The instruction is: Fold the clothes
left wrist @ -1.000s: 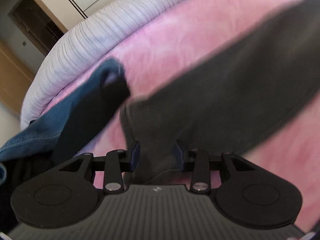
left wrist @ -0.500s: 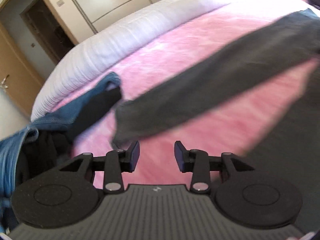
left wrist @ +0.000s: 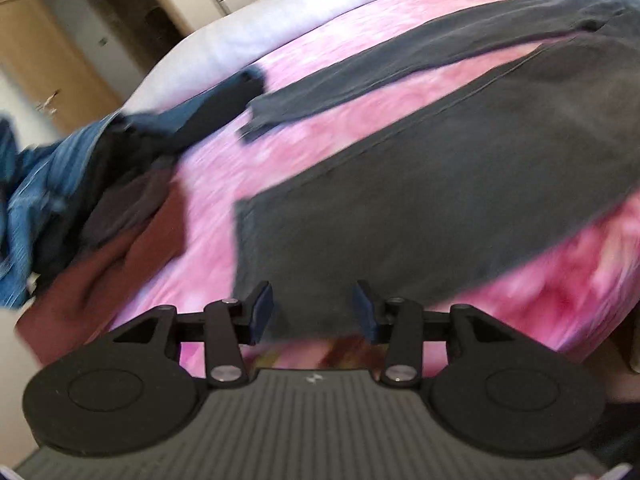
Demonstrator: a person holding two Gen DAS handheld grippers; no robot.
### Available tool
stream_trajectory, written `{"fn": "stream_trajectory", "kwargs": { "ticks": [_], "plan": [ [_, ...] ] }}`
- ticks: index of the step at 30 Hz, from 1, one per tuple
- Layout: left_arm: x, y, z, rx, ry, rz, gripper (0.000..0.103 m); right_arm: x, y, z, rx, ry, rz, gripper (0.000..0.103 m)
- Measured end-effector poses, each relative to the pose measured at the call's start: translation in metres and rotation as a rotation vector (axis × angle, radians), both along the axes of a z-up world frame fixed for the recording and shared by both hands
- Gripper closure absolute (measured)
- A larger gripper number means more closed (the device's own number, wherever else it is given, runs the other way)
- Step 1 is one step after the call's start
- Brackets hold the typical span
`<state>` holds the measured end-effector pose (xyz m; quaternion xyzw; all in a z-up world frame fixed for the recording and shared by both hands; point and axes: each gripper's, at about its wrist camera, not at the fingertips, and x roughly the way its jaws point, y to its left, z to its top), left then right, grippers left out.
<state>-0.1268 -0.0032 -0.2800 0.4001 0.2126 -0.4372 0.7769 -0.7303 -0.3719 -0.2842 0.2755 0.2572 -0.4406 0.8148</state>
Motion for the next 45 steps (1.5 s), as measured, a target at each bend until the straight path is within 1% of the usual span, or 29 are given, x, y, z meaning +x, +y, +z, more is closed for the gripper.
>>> {"fn": "stream_trajectory", "kwargs": {
  "ticks": [2,3,6,10,14,17,19,21,23,25,28,30,39,45],
  "plan": [
    [0.008,0.016,0.0,-0.015,0.005,0.034,0.055,0.005,0.005,-0.001,0.01,-0.015,0.017,0.038],
    [0.011,0.021,0.001,-0.006,0.005,0.058,0.055,0.008,0.007,-0.001,0.016,-0.019,0.025,0.038],
    [0.011,0.04,0.003,0.017,-0.059,0.1,0.056,0.016,0.014,0.0,0.021,-0.029,0.052,0.038],
    [0.004,0.056,0.016,-0.052,-0.049,0.126,0.057,0.03,0.022,0.008,0.008,-0.035,0.083,0.038],
    [-0.017,0.051,0.021,-0.078,-0.065,0.078,0.055,0.049,0.025,0.014,-0.012,0.036,0.137,0.038],
    [-0.032,0.039,0.023,-0.091,-0.046,0.038,0.049,0.057,0.028,0.018,-0.037,0.104,0.163,0.038],
    [-0.043,0.03,0.023,-0.1,-0.032,0.016,0.049,0.059,0.03,0.019,-0.047,0.149,0.162,0.037],
    [-0.052,0.022,0.023,-0.107,-0.02,-0.009,0.048,0.058,0.032,0.021,-0.05,0.191,0.154,0.034],
    [-0.061,0.014,0.024,-0.11,-0.017,-0.032,0.047,0.053,0.034,0.021,-0.054,0.228,0.133,0.024],
    [-0.064,0.012,0.022,-0.109,-0.015,-0.038,0.046,0.048,0.036,0.021,-0.055,0.263,0.106,0.02],
    [-0.068,0.009,0.02,-0.106,-0.013,-0.048,0.037,0.041,0.039,0.021,-0.051,0.305,0.084,0.019],
    [-0.071,0.007,0.019,-0.104,-0.012,-0.054,0.037,0.037,0.04,0.019,-0.041,0.319,0.076,0.018],
    [-0.083,0.002,0.012,-0.088,-0.016,-0.086,0.036,0.026,0.046,0.011,-0.012,0.33,0.062,0.018],
    [-0.092,0.008,0.016,-0.074,-0.006,-0.109,0.036,0.04,0.058,0.017,-0.007,0.329,0.096,0.018]
  ]
}}
